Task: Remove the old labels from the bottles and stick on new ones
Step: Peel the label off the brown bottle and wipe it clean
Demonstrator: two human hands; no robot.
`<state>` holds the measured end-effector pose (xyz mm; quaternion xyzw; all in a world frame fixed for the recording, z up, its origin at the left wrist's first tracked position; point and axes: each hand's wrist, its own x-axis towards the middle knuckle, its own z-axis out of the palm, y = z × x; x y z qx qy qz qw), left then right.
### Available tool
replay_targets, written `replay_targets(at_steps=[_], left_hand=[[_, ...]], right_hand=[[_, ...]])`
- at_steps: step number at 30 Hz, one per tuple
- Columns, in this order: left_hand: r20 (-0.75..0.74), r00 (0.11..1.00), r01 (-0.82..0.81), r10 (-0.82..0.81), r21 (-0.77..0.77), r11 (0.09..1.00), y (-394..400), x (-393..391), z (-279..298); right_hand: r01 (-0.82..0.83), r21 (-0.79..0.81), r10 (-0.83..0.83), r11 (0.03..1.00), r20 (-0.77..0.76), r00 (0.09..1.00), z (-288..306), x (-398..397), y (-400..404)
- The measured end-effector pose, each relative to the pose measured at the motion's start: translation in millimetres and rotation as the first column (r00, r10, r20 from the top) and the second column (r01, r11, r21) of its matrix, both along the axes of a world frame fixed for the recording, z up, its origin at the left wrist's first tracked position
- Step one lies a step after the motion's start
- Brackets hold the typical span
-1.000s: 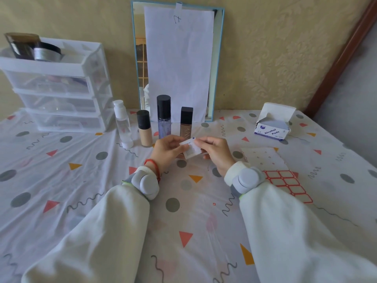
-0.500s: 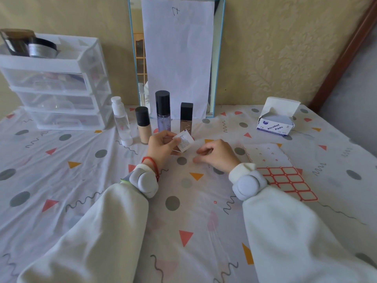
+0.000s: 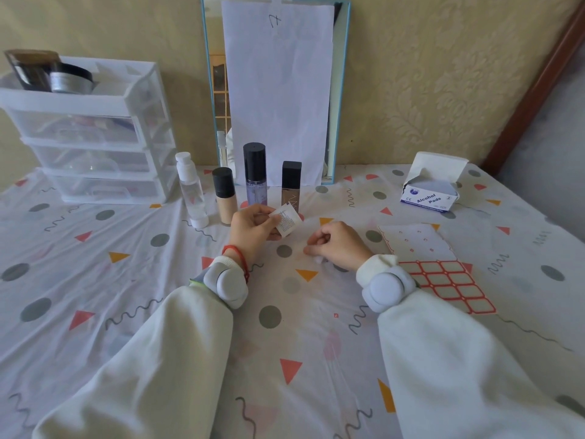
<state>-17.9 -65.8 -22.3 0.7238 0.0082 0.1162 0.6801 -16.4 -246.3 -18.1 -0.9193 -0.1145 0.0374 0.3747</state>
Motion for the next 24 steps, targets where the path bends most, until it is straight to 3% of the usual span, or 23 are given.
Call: replay_targets(at_steps=[14, 17, 20, 24], left_hand=[[-0.014, 1.0, 0.017, -0.017, 0.03, 0.999, 1, 2, -4], [-0.012, 0.999, 0.047, -0.047, -0.01, 0.999, 1, 1, -4], [0.013, 0.981, 0.192, -0.192, -0.031, 0.981, 2, -2, -3], [0.023, 0.966, 0.255, -0.256, 0.051, 0.966, 1, -2, -3]], right_hand=[[-0.04, -0.017, 0.04, 0.999, 0.001, 0.999, 4, -3, -4], [-0.019, 0.144, 0.01, 0.989, 0.061, 0.998, 7, -4, -4], [0.043, 0.363, -0.097, 0.931, 0.133, 0.986, 13, -7, 0], [0.125, 0.467, -0.195, 0.875, 0.106, 0.975, 11, -8, 7]])
